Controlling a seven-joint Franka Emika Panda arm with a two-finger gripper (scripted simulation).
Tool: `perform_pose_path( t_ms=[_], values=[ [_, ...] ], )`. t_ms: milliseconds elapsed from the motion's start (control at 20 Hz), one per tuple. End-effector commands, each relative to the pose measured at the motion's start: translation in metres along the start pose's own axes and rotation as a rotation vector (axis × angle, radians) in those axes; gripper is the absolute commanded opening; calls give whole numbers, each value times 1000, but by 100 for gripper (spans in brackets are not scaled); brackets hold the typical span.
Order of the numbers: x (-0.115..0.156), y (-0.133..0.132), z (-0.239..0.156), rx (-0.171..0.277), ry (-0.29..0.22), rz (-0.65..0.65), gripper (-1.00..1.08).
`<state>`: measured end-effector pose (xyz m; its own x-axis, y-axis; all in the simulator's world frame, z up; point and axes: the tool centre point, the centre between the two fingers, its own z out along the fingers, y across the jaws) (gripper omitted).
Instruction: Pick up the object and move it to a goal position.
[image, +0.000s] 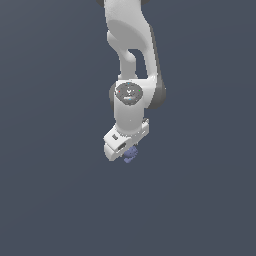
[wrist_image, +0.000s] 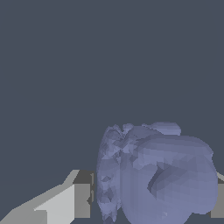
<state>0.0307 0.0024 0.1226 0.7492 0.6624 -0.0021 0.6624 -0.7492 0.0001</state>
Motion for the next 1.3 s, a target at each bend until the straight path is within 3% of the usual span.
perform_pose_path(
  t_ms=[0,800,1250],
  values=[
    [5,-18,-24,-2,0,-1,-100],
    [40,-131,-186,-2,0,-2,-100],
    [56,-174,-250,-1,1,-1,-100]
  ],
)
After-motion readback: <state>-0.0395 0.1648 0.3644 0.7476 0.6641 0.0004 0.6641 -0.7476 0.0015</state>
